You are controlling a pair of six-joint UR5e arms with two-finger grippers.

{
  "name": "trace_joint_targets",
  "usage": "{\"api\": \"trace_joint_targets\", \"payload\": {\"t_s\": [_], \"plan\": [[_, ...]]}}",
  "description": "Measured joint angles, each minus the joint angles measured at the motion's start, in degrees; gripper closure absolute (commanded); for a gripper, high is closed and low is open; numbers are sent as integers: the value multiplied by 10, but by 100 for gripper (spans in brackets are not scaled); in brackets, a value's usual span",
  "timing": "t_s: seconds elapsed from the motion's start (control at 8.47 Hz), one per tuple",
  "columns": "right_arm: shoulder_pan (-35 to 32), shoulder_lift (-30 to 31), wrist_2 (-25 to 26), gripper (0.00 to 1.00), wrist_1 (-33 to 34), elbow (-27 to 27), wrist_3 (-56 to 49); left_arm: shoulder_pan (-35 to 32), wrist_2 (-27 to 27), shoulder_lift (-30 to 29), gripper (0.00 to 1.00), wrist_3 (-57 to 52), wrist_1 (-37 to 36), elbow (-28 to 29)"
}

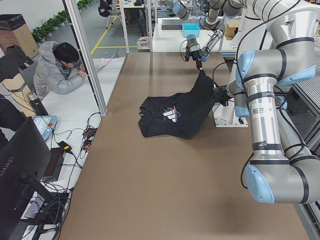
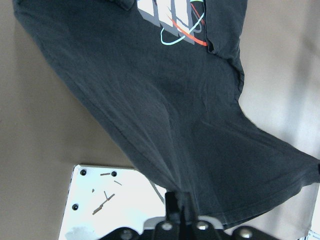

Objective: Fold clothes
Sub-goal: 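Lift the hem corners with both grippers and carry them toward the collar, then lay the hem over the chest with both grippers near the collar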

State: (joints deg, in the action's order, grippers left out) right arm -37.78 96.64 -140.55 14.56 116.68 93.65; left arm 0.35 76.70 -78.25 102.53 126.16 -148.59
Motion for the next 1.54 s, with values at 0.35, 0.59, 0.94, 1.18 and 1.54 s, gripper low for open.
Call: {"api": "trace_joint_targets", "payload": {"t_s": [0.35, 0.59, 0.94, 1.18, 1.54], "plan": [[-37, -32, 15, 100, 3, -48, -43, -70, 18, -45, 100, 0, 0, 53], [-65, -44, 16, 100, 4, -55, -48, -141, 82, -64, 100, -3, 0, 71], [-94, -66, 22, 100, 8, -66, -49, -234, 162, -69, 100, -12, 0, 93], [-98, -85, 47, 100, 15, -81, -49, -265, 173, -73, 100, -19, 0, 117], [-99, -116, 102, 100, 34, -116, -50, -300, 174, -99, 100, -20, 0, 169]]}}
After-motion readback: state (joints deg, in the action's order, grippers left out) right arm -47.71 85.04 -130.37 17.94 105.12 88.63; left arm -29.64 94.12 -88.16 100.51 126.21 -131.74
